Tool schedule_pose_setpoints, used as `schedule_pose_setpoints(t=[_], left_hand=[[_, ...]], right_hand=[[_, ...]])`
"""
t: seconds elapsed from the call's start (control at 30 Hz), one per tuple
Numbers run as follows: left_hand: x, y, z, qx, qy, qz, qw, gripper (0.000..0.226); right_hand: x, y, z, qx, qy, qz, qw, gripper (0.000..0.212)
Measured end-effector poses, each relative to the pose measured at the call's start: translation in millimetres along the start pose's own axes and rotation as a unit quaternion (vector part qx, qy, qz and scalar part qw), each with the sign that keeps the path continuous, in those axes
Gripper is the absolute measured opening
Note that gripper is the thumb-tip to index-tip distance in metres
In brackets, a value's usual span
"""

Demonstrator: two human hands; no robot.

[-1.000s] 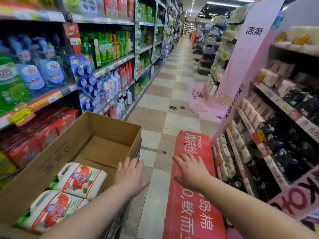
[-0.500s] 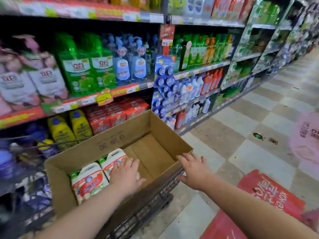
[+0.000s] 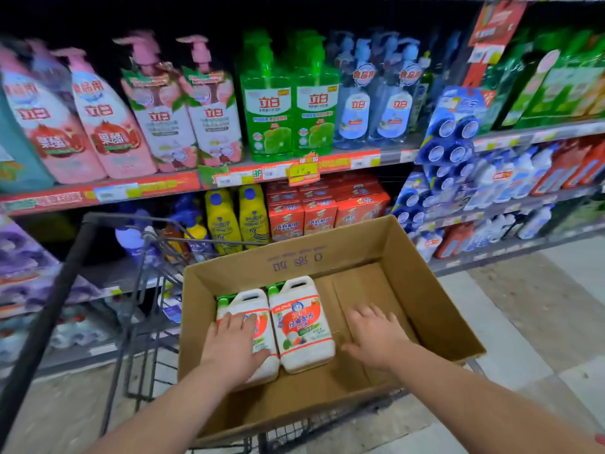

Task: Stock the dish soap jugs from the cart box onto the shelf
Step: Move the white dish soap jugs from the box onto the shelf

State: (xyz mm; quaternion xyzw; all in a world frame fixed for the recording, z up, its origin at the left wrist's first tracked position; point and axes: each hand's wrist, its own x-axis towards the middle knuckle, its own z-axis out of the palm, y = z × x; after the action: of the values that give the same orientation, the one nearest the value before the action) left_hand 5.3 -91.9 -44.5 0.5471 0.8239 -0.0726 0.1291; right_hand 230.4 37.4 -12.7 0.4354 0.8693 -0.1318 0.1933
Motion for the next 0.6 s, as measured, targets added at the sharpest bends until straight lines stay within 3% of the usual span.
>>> schedule_pose_setpoints(t=[0.33,0.6], left_hand=[[73.0,-7.1,32.3,-0.025,-0.089,0.010,0.996,0.078],[108.7,19.0,64.3,-0.130,-0.130,-0.018,0.983,0.080]], right_hand=[[88.7,6.1,5.8,0.064,-0.080,0.060,0.993,0.069],[152.8,16.8,29.9,0.116,-0.135,0.071,0.981,0.075]])
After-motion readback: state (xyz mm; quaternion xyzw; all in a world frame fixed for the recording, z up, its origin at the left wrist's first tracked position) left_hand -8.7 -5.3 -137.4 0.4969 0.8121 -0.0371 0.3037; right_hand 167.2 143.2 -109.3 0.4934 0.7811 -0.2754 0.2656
